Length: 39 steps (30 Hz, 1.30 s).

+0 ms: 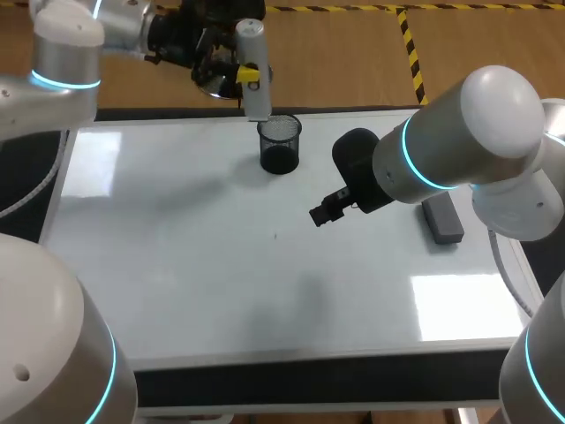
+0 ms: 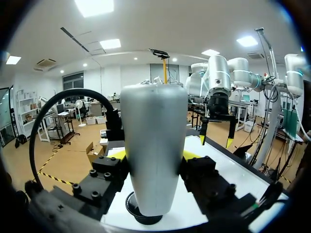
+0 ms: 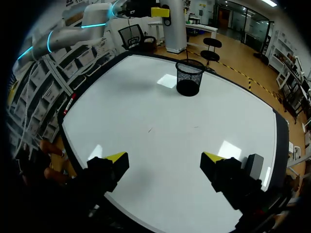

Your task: Pick up the inspection probe, press it on each red-marked spot on the whiteboard one by one, put down the probe, pick up the eraser, and wipe off all the red marks.

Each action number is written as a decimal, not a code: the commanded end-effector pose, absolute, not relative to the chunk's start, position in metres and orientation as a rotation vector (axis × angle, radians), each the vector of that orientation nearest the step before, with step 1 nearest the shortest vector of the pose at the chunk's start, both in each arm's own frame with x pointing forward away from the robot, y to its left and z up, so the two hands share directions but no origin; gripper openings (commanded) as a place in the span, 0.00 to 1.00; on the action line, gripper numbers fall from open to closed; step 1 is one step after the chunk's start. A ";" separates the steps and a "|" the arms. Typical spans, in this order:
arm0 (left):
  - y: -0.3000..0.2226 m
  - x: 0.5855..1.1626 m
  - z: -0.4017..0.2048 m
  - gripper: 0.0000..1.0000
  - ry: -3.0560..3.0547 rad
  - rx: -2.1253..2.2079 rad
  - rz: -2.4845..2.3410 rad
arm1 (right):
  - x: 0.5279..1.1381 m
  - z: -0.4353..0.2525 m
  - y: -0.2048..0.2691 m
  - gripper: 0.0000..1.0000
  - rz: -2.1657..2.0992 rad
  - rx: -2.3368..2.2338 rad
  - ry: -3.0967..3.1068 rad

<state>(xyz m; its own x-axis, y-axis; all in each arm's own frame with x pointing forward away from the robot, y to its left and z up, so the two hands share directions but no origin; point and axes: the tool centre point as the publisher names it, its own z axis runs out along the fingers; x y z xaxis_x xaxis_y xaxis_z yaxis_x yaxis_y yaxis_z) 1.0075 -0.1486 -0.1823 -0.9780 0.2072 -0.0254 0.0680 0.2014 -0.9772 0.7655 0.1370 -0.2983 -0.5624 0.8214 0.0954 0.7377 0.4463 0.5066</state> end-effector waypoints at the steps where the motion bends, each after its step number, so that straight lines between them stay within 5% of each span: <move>1: -0.158 1.019 -0.185 0.00 -2.272 -0.354 1.842 | 0.765 -0.297 0.136 1.00 0.758 1.375 2.531; 39: -0.185 1.027 -0.230 0.00 -2.240 -0.322 1.815 | 0.765 -0.297 0.136 1.00 0.758 1.375 2.531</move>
<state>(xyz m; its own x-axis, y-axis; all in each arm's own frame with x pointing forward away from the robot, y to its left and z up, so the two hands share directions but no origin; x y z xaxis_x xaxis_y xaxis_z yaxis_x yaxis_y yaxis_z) 1.0241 -0.1853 -0.2286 -0.9490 0.3121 0.0446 0.0226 0.2083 -0.9778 0.7655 0.1370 -0.2983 -0.5624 0.8214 0.0954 0.7377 0.4463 0.5066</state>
